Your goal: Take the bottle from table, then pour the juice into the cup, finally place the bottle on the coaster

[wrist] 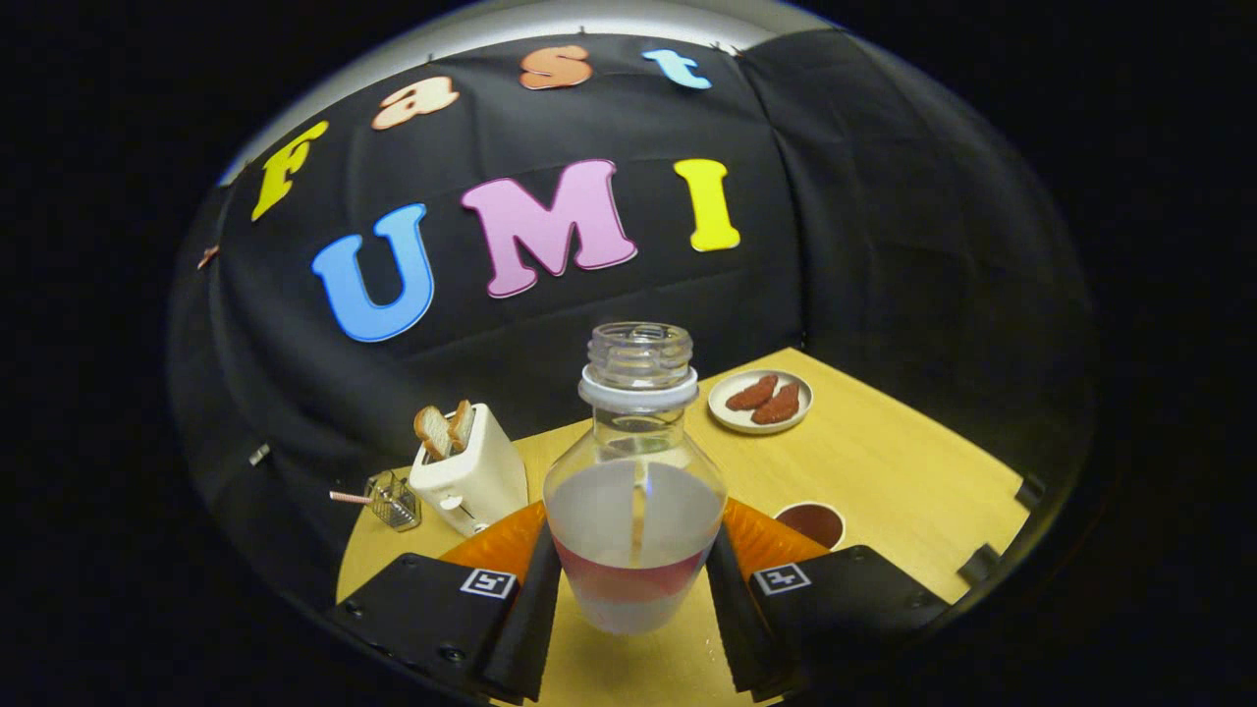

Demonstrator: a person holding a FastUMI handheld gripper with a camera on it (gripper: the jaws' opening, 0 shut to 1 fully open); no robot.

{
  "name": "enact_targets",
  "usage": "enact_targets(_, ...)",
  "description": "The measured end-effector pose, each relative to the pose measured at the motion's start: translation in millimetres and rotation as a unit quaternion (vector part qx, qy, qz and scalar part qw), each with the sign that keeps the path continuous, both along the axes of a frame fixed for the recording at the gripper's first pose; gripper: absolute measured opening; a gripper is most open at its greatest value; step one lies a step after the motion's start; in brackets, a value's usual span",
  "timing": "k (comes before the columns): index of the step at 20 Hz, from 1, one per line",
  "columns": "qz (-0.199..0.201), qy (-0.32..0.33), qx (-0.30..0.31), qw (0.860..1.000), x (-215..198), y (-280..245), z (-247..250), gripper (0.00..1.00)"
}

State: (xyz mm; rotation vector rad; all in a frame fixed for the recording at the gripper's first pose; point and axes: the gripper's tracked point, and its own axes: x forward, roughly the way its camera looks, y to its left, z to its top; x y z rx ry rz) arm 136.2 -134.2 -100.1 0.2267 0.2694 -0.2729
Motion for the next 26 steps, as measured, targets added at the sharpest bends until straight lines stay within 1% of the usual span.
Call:
enact_targets(2, 0.017, -0.01, -0.045, 0.999, 5, 13, -2, 0.72)
enact_targets(5, 0.041, -0.027, -0.104, 0.993, 17, 33, -2, 0.72)
enact_targets(8, 0.067, -0.052, -0.151, 0.985, 30, 54, -4, 0.72)
enact_targets(12, 0.087, -0.078, -0.196, 0.974, 49, 73, -9, 0.73)
enact_targets(14, 0.088, -0.084, -0.204, 0.971, 57, 75, -15, 0.73)
enact_targets(20, 0.076, -0.088, -0.201, 0.973, 98, 63, -41, 0.73)
enact_targets(26, 0.064, -0.059, -0.166, 0.982, 136, 40, -93, 0.73)
